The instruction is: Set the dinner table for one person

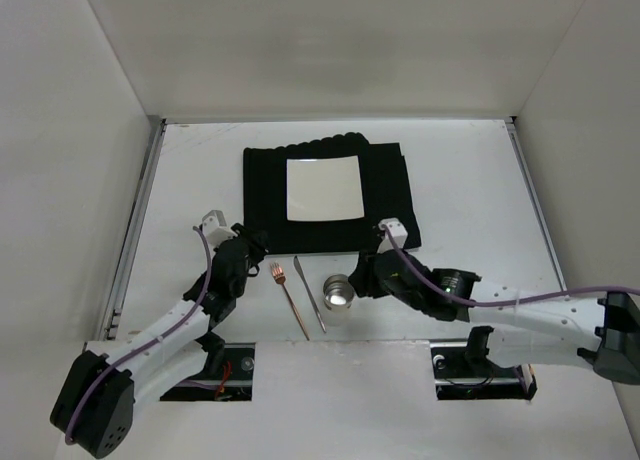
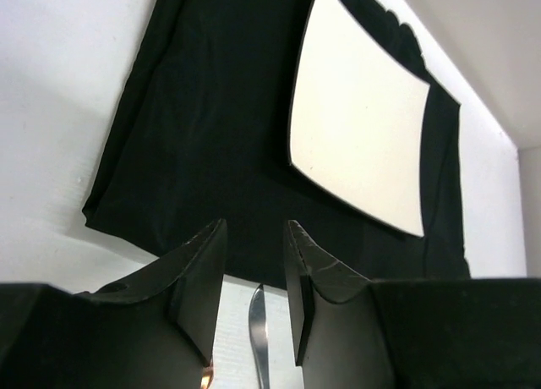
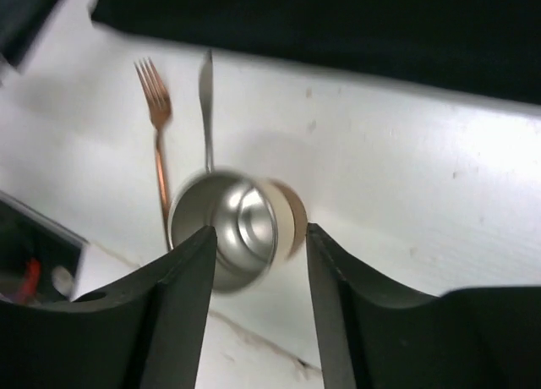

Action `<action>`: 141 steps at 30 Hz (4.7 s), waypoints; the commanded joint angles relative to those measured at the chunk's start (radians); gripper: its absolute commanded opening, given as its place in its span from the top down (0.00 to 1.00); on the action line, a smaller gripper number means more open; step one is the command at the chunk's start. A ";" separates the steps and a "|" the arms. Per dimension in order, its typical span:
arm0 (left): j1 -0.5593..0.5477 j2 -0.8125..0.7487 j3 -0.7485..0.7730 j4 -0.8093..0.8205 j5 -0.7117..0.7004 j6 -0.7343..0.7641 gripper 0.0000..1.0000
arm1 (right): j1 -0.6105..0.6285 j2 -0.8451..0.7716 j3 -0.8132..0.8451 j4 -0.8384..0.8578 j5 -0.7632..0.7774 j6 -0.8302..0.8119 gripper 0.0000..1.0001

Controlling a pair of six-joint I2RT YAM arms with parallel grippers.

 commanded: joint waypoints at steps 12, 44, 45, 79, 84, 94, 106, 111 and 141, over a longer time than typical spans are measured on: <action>-0.039 0.028 0.034 0.028 -0.065 0.026 0.65 | 0.052 0.220 0.107 -0.048 0.034 -0.076 0.79; -0.073 0.251 0.152 0.123 -0.078 0.152 0.61 | -0.919 0.921 1.008 0.045 -0.306 -0.246 0.90; -0.078 0.256 0.155 0.123 -0.078 0.155 0.61 | -0.924 0.947 1.033 0.039 -0.306 -0.243 0.90; -0.615 0.400 0.429 -0.567 -0.315 -0.231 0.61 | -0.935 0.428 0.393 0.290 -0.293 -0.165 0.69; -0.681 0.494 0.474 -0.688 -0.260 -0.418 0.63 | -0.899 0.213 0.144 0.356 -0.288 -0.122 0.88; -0.748 0.554 0.541 -0.911 -0.154 -0.629 0.64 | -0.881 0.161 0.036 0.416 -0.305 -0.120 0.78; -0.739 0.664 0.571 -0.957 -0.088 -0.681 0.69 | -0.892 0.168 0.024 0.441 -0.348 -0.114 0.75; -0.737 0.724 0.592 -0.948 -0.066 -0.675 0.70 | -0.896 0.145 0.015 0.444 -0.349 -0.111 0.74; -0.852 0.702 0.857 -1.095 -0.175 -0.539 0.97 | -0.974 0.095 -0.025 0.469 -0.406 -0.082 0.54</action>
